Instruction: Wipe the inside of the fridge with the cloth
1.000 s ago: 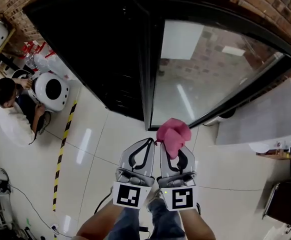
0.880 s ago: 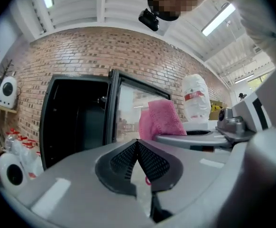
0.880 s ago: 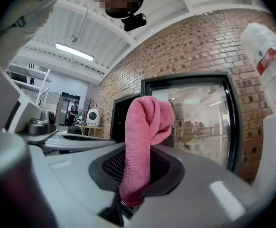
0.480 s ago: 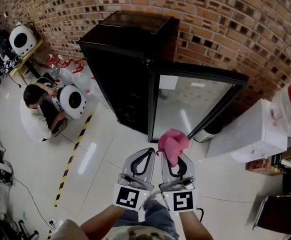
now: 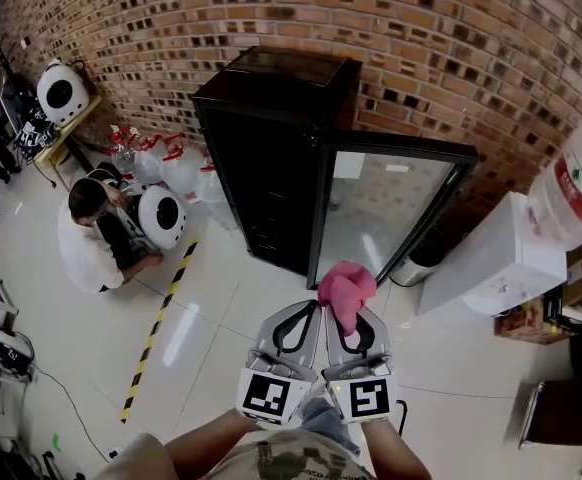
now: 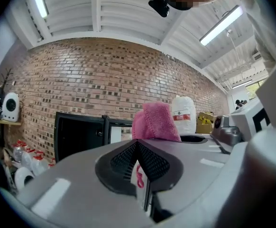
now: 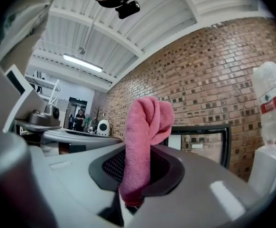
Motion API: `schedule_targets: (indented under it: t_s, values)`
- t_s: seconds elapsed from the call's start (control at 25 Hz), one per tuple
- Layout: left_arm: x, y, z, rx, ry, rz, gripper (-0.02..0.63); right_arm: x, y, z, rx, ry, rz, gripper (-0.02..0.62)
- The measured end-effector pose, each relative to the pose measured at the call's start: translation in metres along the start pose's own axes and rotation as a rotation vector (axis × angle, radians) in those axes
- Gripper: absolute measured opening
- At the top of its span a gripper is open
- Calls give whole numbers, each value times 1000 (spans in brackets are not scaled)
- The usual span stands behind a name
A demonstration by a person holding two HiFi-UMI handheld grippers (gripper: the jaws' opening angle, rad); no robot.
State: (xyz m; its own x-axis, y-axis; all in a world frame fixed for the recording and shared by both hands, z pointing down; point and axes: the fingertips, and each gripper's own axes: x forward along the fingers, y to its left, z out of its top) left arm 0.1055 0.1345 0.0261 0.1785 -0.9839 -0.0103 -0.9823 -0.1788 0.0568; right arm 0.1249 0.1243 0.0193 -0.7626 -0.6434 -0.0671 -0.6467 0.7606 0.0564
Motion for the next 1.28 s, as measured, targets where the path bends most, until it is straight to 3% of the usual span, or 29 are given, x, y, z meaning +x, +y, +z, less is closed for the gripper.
schedule_targets:
  t_s: [0.64, 0.84, 1.28]
  values:
    - [-172, 71, 14, -12, -29, -119, 6, -47, 178, 15, 9, 37, -212, 60]
    - [-190, 72, 18, -18, -30, -156, 6, -53, 198, 19, -3, 41, -250, 60]
    - [-198, 87, 25, -37, -43, -123, 6, -45, 212, 22, 0, 41, -239, 60]
